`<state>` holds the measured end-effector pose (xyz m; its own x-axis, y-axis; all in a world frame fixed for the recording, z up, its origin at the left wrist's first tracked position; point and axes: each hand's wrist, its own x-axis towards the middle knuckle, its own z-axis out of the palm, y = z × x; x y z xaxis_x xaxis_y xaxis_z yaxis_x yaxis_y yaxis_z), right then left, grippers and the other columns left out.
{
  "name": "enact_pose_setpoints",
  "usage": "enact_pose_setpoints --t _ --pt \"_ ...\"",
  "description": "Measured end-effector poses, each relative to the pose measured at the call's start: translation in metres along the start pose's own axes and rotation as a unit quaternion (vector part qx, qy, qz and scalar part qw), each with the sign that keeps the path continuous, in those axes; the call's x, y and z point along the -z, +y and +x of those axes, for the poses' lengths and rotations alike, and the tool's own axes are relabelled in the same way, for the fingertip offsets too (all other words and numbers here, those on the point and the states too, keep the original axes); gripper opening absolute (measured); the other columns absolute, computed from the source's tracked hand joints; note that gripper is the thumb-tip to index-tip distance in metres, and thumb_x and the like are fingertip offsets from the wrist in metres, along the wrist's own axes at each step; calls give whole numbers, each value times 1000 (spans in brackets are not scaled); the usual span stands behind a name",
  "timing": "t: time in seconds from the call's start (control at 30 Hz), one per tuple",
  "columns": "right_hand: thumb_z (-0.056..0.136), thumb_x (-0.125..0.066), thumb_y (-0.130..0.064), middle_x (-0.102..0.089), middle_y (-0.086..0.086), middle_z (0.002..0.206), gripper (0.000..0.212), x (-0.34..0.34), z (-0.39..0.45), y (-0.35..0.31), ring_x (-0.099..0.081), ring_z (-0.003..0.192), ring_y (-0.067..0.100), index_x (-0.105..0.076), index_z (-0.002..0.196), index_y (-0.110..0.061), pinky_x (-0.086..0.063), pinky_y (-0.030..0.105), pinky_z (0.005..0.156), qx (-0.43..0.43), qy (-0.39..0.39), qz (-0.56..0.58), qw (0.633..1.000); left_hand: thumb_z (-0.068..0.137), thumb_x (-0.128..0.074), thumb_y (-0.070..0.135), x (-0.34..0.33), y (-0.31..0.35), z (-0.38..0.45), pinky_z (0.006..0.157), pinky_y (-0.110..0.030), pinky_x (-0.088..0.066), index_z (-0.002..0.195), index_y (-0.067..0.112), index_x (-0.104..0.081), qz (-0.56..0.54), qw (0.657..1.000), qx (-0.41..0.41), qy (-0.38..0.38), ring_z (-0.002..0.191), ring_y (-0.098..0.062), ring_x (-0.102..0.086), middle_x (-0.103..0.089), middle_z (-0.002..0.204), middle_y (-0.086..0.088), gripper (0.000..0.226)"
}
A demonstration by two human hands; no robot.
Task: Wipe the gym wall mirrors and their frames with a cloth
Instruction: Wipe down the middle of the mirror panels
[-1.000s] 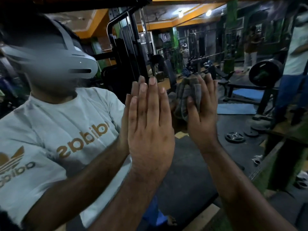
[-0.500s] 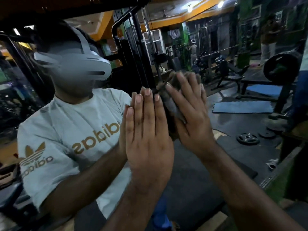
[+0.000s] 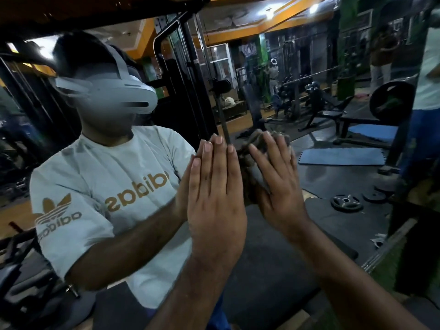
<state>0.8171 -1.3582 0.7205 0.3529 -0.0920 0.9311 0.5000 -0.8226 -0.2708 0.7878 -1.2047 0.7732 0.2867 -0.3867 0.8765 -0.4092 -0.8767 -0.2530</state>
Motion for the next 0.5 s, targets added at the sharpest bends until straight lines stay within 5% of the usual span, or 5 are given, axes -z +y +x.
enact_pose_setpoints --t 0.2,0.4,0.5 --pt "107 -44 -25 -14 0 174 57 16 45 24 1 162 20 -31 162 -26 -11 61 127 -195 117 73 971 94 -62 13 -7 13 9 127 -44 -7 157 1 -29 -5 1000 -8 -16 155 -32 -17 -21 166 -18 72" --pt "101 -53 -7 -20 11 171 63 12 16 28 -7 161 31 -32 160 -15 -11 65 126 -22 27 1 999 92 -66 17 -16 22 25 127 -45 -8 156 0 -32 -19 1000 -10 1 155 -33 -17 -22 165 -19 74" --pt "105 -48 -19 -19 4 173 57 19 15 54 -4 162 23 -36 160 -19 -13 63 127 -116 74 48 989 92 -69 20 -22 28 28 127 -45 -7 156 2 -31 -22 1000 -6 -9 155 -32 -14 -20 166 -18 77"
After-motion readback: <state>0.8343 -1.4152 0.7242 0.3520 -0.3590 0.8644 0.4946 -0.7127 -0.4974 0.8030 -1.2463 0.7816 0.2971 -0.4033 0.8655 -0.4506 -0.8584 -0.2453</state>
